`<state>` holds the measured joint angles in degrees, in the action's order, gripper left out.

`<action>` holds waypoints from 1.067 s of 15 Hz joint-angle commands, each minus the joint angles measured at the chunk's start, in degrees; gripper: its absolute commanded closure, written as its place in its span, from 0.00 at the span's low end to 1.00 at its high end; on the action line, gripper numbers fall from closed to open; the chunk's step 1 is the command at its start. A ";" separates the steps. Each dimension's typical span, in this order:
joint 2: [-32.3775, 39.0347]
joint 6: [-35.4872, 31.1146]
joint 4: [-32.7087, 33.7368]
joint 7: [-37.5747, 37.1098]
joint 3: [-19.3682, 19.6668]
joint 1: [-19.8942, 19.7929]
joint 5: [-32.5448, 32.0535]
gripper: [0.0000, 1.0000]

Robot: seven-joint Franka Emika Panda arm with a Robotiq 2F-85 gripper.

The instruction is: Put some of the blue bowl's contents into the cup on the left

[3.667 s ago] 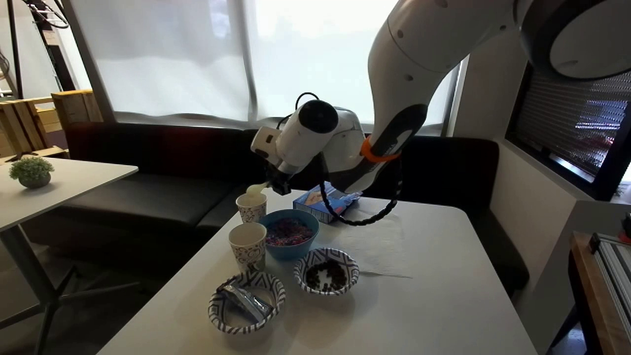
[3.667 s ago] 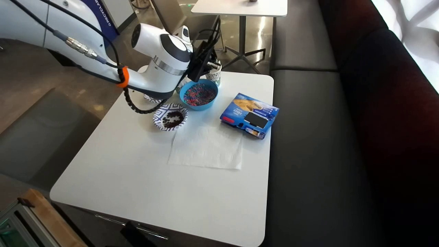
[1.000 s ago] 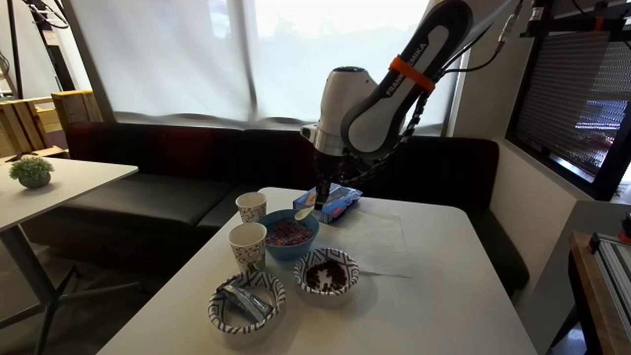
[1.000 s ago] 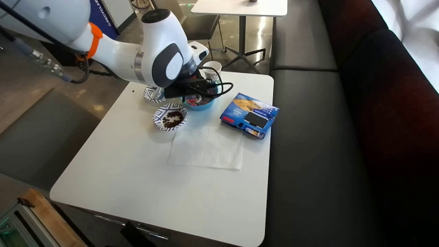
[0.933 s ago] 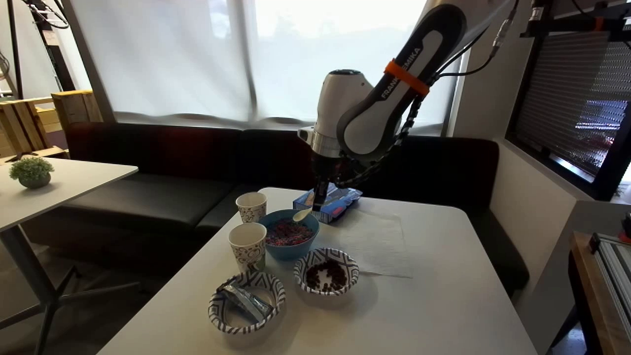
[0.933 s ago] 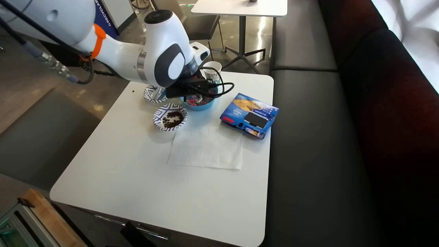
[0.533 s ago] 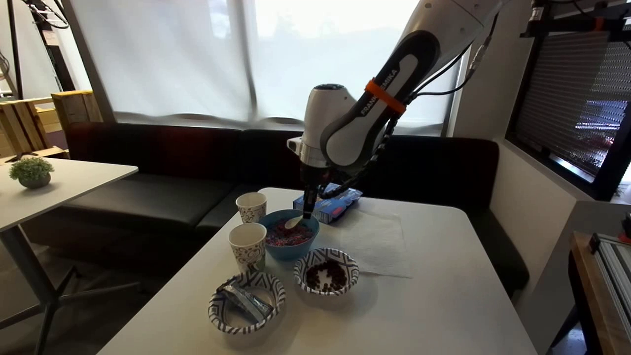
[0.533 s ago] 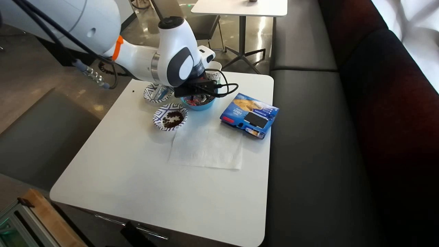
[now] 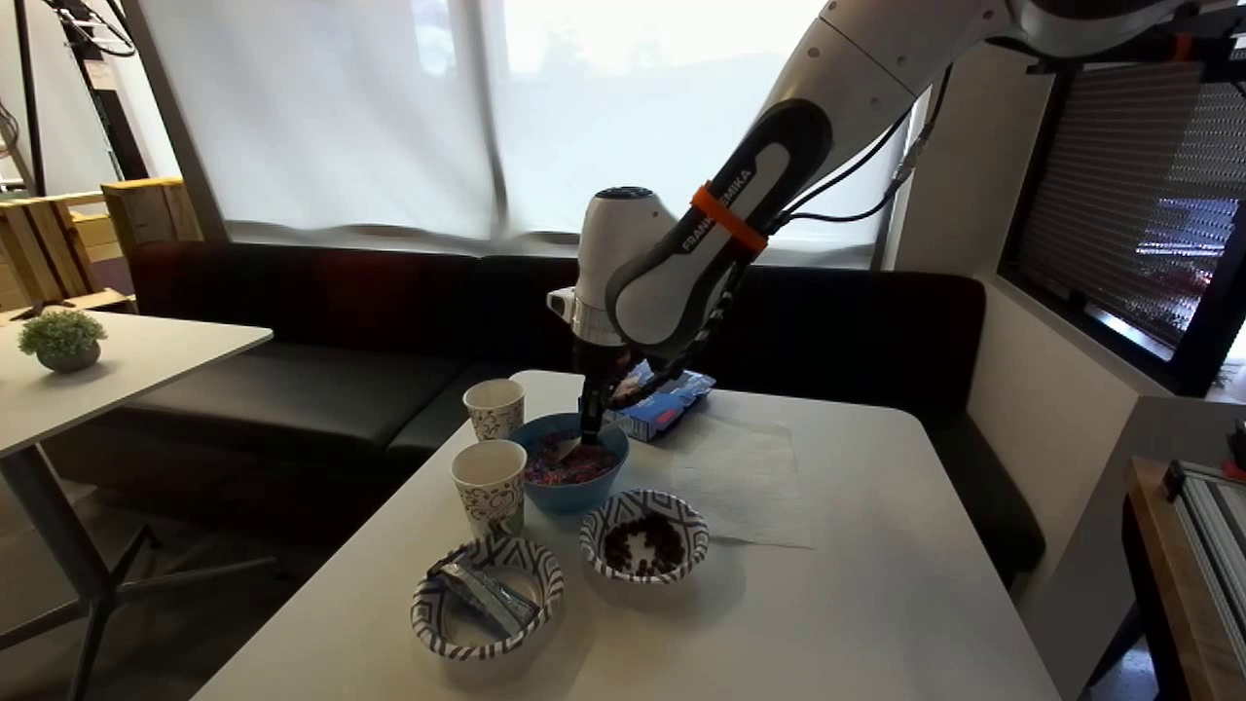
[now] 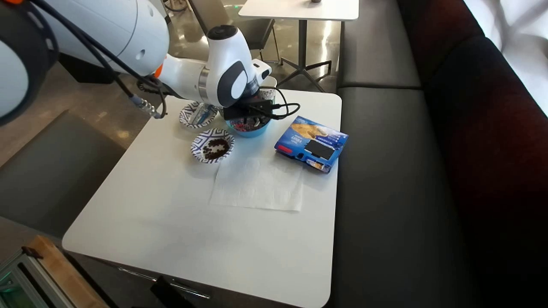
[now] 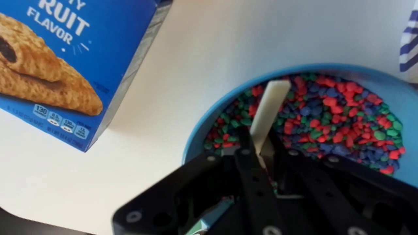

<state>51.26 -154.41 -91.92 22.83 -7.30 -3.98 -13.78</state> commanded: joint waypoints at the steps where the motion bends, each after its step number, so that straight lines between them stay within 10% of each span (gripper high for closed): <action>1: 3.22 2.07 3.91 1.76 -0.22 0.12 1.24 0.97; 2: 3.13 2.03 3.76 1.78 -0.30 0.04 1.33 0.97; 3: 2.78 1.52 3.03 2.05 -0.54 -0.18 1.35 0.61; 12: -4.00 -1.70 -5.55 2.24 -1.98 0.07 0.86 0.03; 16: -11.28 -5.88 -12.77 0.62 -1.78 0.55 0.72 0.00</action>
<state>47.88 -156.95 -95.94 24.71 -9.06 -3.80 -13.77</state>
